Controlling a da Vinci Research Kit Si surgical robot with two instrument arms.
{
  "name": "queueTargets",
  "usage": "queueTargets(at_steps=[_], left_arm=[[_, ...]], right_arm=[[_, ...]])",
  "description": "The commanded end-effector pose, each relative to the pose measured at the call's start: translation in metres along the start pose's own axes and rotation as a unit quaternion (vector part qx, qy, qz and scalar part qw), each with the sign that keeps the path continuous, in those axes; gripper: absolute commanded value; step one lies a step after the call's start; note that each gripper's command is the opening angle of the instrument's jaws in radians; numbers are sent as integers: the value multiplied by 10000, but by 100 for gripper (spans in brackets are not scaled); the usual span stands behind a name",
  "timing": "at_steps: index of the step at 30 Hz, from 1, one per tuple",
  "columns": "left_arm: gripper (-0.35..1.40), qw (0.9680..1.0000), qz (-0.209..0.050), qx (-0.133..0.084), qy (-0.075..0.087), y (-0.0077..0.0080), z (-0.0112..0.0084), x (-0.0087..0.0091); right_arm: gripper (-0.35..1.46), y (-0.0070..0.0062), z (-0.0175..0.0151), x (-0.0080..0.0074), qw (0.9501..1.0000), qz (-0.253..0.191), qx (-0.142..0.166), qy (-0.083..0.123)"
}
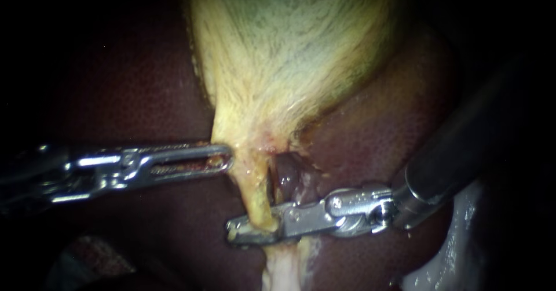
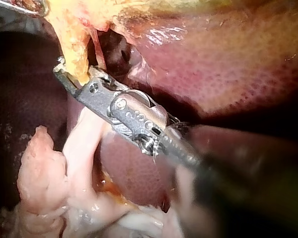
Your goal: Going back second clip left tube
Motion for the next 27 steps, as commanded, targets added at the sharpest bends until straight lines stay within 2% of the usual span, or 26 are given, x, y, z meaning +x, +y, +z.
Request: queueTargets(at_steps=[1,11,16,17,18,21,27], left_arm=[[-35,10000,0,1,1,0,-1,0],[-35,10000,-2,2,1,-1,-2,-1],[-35,10000,-2,3,2,-1,-2,-1],[-35,10000,-2,3,3,-1,-2,-1],[-35,10000,-2,3,3,-1,-2,-1],[-35,10000,-2,2,2,-1,-3,-1],[-35,10000,-3,2,2,-2,-3,-1]], right_arm=[[-35,0,0,-1,10000,5,-2,1],[-35,0,1,-1,10000,5,-3,0],[16,1,4,1,10000,40,-15,-12],[35,2,6,2,10000,-18,-15,1],[41,2,6,3,9999,-106,-17,-1],[49,3,8,4,9991,-431,-16,34],[53,5,6,7,9962,-867,-10,99]])
